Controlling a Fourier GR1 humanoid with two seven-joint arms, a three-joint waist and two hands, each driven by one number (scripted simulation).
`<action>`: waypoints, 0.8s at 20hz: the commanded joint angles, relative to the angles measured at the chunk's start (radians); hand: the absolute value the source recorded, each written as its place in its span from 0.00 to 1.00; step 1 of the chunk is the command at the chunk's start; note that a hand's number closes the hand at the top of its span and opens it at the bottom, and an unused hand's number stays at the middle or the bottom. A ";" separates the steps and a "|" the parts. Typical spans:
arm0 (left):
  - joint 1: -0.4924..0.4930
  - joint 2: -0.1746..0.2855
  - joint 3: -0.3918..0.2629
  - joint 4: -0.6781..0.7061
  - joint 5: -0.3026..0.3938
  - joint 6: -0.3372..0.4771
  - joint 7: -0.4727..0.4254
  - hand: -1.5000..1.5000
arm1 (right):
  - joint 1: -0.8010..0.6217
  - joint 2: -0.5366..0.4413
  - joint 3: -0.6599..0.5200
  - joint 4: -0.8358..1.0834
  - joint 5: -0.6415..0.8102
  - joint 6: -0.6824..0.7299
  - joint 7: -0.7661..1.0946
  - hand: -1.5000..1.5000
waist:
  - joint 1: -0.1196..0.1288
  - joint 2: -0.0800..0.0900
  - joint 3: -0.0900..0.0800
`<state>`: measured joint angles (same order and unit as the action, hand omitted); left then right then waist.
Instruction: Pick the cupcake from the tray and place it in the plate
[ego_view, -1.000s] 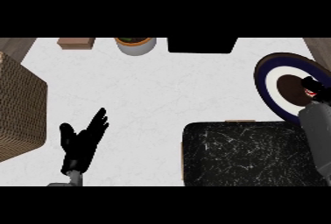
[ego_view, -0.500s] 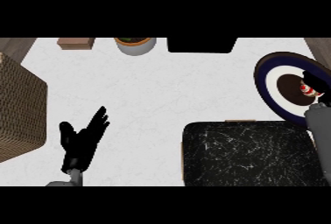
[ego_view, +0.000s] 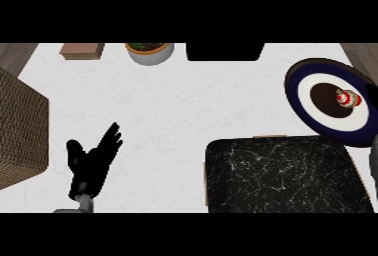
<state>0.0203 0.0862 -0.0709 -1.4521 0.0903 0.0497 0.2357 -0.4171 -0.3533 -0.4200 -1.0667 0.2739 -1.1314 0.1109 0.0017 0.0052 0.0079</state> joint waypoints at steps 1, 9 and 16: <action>-0.014 -0.006 0.001 0.007 -0.011 0.017 0.011 0.50 | 0.119 0.065 -0.044 -0.156 -0.224 0.133 -0.196 0.00 | -0.012 -0.004 -0.002; 0.021 0.001 0.006 0.018 0.005 -0.030 -0.032 0.50 | 0.348 0.202 -0.082 -0.217 -0.411 0.423 -0.531 0.00 | -0.006 -0.006 -0.007; 0.027 0.013 0.017 -0.067 0.007 -0.026 0.050 0.50 | 0.516 0.309 0.063 -0.364 -0.274 0.326 -0.476 0.00 | -0.003 -0.006 -0.008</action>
<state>0.0462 0.0832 -0.0645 -1.4623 0.0843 0.0365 0.2299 0.0245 -0.0726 -0.4261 -1.3406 -0.0622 -0.7709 -0.4162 -0.0037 -0.0008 0.0008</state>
